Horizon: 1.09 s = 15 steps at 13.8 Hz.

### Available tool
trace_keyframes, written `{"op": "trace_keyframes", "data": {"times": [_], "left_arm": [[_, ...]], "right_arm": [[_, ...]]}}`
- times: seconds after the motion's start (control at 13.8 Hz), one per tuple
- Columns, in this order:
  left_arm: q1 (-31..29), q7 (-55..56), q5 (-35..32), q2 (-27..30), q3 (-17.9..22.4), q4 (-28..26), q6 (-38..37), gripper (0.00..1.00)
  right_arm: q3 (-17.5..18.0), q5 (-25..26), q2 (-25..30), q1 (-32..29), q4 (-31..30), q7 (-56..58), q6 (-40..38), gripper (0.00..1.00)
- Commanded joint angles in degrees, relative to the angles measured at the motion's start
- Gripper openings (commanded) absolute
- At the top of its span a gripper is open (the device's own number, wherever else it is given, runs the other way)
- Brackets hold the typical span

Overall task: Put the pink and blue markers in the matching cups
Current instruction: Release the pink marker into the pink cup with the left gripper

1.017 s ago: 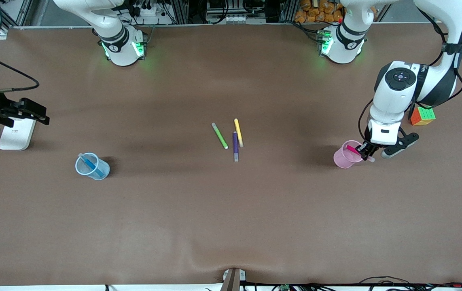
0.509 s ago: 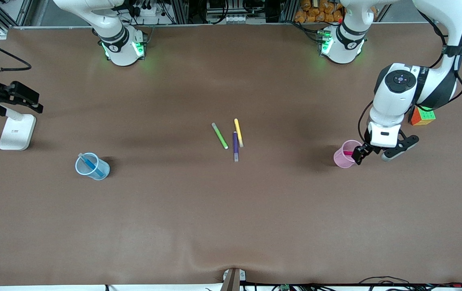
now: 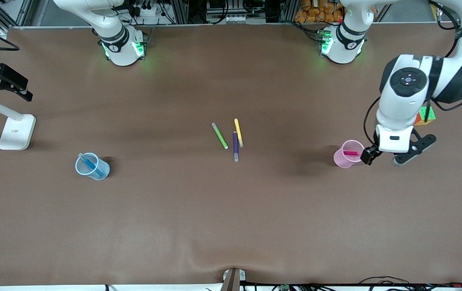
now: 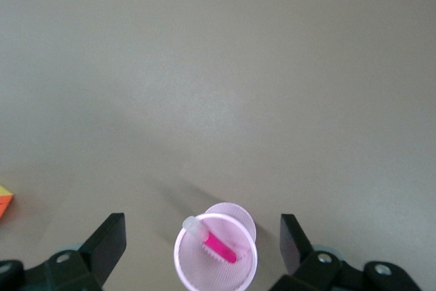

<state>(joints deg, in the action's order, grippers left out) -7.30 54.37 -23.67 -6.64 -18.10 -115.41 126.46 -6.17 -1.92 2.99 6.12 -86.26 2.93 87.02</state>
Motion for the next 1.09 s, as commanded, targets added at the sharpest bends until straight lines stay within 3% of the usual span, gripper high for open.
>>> {"op": "trace_keyframes", "data": {"times": [0.0, 0.29, 0.73, 1.02], "left_arm": [[-0.6, -7.2, 5.2, -0.1, -0.2, 7.1, -8.8, 1.00], [-0.8, -14.5, 12.0, -1.8, -0.1, 17.2, -19.9, 1.00], [-2.3, -31.1, 17.3, -0.8, 0.7, 27.2, -30.5, 1.00], [-2.8, -36.6, 18.1, 0.6, 0.3, 28.3, -31.3, 1.00]], "right_arm": [[0.4, -0.6, 2.1, -0.7, -1.5, -0.6, -0.4, 1.00], [0.4, -0.3, 1.9, -0.7, -0.9, 0.0, -1.3, 1.00], [0.4, -0.1, 1.5, -0.8, -0.1, 0.2, -1.5, 1.00], [0.4, -0.1, 1.5, -0.8, -0.3, 0.2, -1.9, 1.00]]}}
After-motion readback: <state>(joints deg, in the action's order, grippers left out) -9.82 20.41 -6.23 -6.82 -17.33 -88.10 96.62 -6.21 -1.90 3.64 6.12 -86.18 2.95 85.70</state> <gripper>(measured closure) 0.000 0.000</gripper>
